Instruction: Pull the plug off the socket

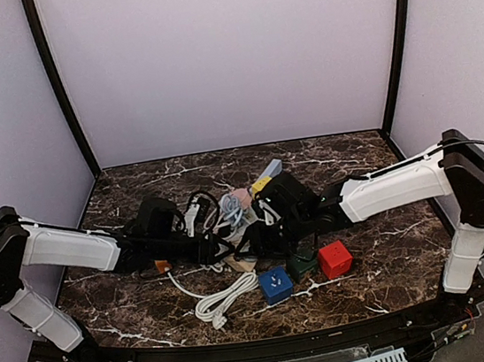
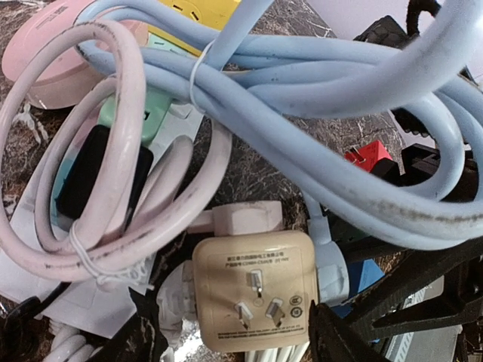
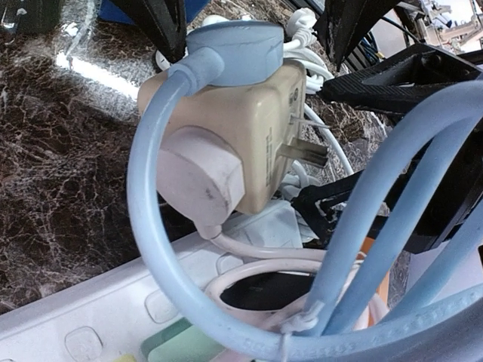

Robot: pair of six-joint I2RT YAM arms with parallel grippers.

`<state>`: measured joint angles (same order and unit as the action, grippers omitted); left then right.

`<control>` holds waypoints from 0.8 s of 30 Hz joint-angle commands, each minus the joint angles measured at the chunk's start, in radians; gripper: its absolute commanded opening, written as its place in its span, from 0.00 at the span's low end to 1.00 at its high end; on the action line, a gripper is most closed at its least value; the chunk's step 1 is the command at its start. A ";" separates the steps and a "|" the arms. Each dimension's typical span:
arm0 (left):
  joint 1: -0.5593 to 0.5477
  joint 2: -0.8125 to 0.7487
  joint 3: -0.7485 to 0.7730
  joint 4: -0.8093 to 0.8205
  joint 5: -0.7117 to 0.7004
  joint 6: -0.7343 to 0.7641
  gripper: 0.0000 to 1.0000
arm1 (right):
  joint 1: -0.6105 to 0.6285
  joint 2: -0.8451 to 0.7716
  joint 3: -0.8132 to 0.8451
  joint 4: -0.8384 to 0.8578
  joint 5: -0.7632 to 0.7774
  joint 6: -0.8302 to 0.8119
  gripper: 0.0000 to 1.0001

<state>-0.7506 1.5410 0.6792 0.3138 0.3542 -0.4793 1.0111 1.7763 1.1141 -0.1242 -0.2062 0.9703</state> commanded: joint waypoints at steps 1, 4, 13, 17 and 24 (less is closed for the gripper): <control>0.007 0.018 0.037 0.015 0.021 -0.004 0.60 | -0.016 0.033 0.029 0.003 -0.012 -0.005 0.53; 0.007 0.033 0.046 0.015 0.030 -0.002 0.54 | -0.016 0.041 0.029 0.002 -0.016 -0.003 0.52; 0.007 0.065 0.060 0.012 0.046 0.006 0.43 | -0.018 0.073 0.033 0.001 -0.016 0.007 0.46; 0.007 0.078 0.063 0.016 0.054 0.006 0.36 | -0.020 0.077 0.028 0.003 -0.010 0.011 0.38; 0.006 0.107 0.074 0.016 0.063 0.008 0.18 | -0.020 0.071 0.020 0.004 -0.009 0.017 0.17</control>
<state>-0.7441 1.6165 0.7303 0.3286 0.4049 -0.4751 0.9966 1.8297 1.1332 -0.1207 -0.2321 0.9874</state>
